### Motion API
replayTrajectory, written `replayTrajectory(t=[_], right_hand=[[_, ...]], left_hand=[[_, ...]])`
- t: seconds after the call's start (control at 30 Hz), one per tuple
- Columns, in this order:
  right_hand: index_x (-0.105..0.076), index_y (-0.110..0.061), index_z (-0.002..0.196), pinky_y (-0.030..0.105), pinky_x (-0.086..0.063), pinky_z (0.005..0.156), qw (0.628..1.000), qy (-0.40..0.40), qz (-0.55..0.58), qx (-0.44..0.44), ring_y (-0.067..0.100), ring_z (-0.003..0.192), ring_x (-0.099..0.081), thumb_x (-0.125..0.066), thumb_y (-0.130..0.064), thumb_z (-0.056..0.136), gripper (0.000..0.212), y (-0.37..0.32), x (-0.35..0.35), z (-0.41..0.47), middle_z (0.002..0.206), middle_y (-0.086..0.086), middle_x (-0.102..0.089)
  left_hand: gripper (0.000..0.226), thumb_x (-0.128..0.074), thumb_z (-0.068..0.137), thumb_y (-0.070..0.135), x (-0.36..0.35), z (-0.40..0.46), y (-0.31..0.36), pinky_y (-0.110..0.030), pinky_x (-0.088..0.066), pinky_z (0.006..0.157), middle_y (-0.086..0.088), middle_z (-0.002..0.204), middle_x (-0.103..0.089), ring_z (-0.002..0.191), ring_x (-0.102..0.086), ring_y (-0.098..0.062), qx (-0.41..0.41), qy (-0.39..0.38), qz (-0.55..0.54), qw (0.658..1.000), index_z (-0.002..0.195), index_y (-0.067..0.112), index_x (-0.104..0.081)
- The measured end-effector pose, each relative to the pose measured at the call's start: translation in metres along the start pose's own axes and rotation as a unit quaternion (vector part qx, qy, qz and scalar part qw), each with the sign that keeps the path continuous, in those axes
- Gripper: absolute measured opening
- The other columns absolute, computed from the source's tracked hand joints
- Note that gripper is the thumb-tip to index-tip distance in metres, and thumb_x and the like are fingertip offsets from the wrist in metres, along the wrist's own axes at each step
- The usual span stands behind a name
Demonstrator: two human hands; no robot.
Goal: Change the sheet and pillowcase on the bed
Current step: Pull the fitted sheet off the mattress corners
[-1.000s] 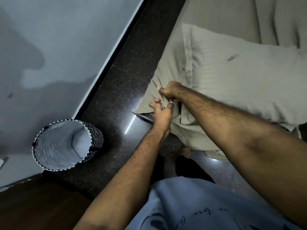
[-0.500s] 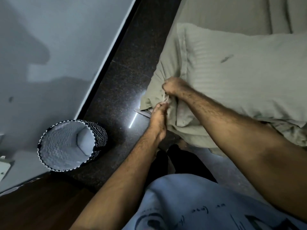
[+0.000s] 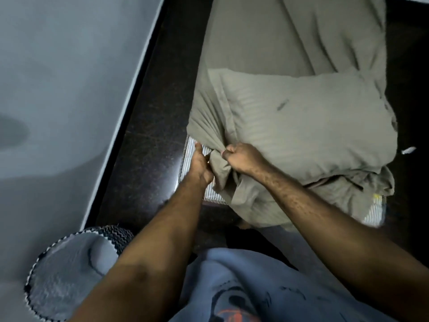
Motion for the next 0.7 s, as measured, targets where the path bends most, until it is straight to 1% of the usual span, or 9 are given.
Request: replayTrajectory(t=[0.17,0.27,0.33,0.4,0.47,0.5,0.57,0.63,0.7], right_hand=[[-0.056,-0.022,0.078,0.033,-0.044,0.078,1.000,-0.005,-0.011,-0.028,0.029,0.098,-0.062,-0.050,-0.036,0.100,0.027,-0.016,-0.023,0.000,0.103,0.011,-0.069],[-0.065,-0.020,0.091,0.032,-0.040,0.078,0.996,-0.018,-0.079,-0.034,0.029,0.105,-0.061,-0.044,-0.040,0.103,0.031,-0.044,-0.034,0.008,0.112,0.009,-0.068],[-0.069,-0.019,0.106,0.030,-0.037,0.077,0.990,-0.018,-0.131,-0.056,0.028,0.110,-0.061,-0.043,-0.043,0.103,0.035,-0.062,-0.036,0.015,0.118,0.008,-0.067],[-0.068,-0.021,0.116,0.032,-0.042,0.082,0.984,-0.018,-0.147,-0.095,0.030,0.115,-0.060,-0.044,-0.042,0.102,0.035,-0.074,-0.036,0.022,0.125,0.008,-0.066],[-0.066,-0.017,0.121,0.035,-0.048,0.089,0.983,0.000,-0.121,-0.141,0.033,0.115,-0.061,-0.044,-0.042,0.101,0.038,-0.088,-0.037,0.029,0.127,0.012,-0.064],[-0.066,-0.015,0.120,0.036,-0.049,0.088,0.983,0.027,-0.091,-0.159,0.034,0.112,-0.062,-0.044,-0.041,0.102,0.038,-0.095,-0.036,0.031,0.124,0.015,-0.065],[-0.067,-0.015,0.118,0.036,-0.050,0.085,0.978,0.100,-0.023,-0.181,0.036,0.106,-0.064,-0.047,-0.039,0.101,0.035,-0.106,-0.031,0.038,0.117,0.017,-0.068],[-0.068,-0.015,0.116,0.034,-0.050,0.085,0.973,0.134,0.018,-0.189,0.035,0.106,-0.065,-0.050,-0.038,0.101,0.033,-0.115,-0.023,0.048,0.116,0.016,-0.069],[-0.068,-0.014,0.115,0.032,-0.047,0.088,0.973,0.121,0.036,-0.193,0.033,0.112,-0.062,-0.051,-0.036,0.101,0.031,-0.126,-0.020,0.061,0.120,0.014,-0.068]], left_hand=[[0.068,-0.045,0.100,0.059,-0.010,0.058,0.046,-0.045,-0.054,0.092,-0.020,0.133,-0.063,0.122,-0.062,-0.032,-0.025,-0.006,0.070,0.997,0.136,0.003,-0.058],[0.050,-0.043,0.107,0.039,-0.007,0.072,0.073,-0.044,-0.053,0.088,-0.018,0.136,-0.061,0.121,-0.061,-0.033,-0.016,-0.013,0.166,0.986,0.138,0.001,-0.056],[0.037,-0.041,0.108,0.027,-0.001,0.070,0.089,-0.043,-0.057,0.083,-0.016,0.126,-0.066,0.109,-0.065,-0.033,-0.048,-0.029,0.231,0.971,0.135,0.007,-0.056],[0.027,-0.047,0.103,0.021,0.013,0.065,0.104,-0.042,-0.059,0.079,-0.015,0.112,-0.069,0.098,-0.068,-0.032,-0.106,-0.013,0.316,0.943,0.126,0.012,-0.060],[0.020,-0.053,0.099,0.015,0.036,0.056,0.120,-0.030,-0.058,0.070,-0.012,0.099,-0.070,0.088,-0.068,-0.028,-0.129,-0.013,0.382,0.915,0.112,0.008,-0.067],[0.017,-0.053,0.099,0.014,0.050,0.053,0.127,-0.026,-0.056,0.068,-0.008,0.092,-0.070,0.084,-0.067,-0.025,-0.130,-0.023,0.412,0.901,0.101,0.008,-0.069],[0.026,-0.052,0.102,0.016,0.072,0.051,0.140,-0.023,-0.051,0.066,0.000,0.078,-0.066,0.079,-0.062,-0.019,-0.153,-0.038,0.480,0.863,0.080,0.011,-0.066],[0.028,-0.051,0.105,0.022,0.079,0.047,0.151,-0.022,-0.048,0.066,0.002,0.078,-0.065,0.077,-0.059,-0.016,-0.190,-0.057,0.539,0.818,0.083,0.013,-0.065],[0.026,-0.050,0.103,0.033,0.072,0.037,0.157,-0.026,-0.053,0.074,0.000,0.086,-0.069,0.082,-0.064,-0.018,-0.210,-0.074,0.577,0.786,0.094,0.016,-0.068]])
Point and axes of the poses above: each hand's wrist, its own z-axis towards the middle knuckle, its own x-axis out of the back of the hand, y = z × x, the point moved 1 cm from there along z, towards the middle knuckle
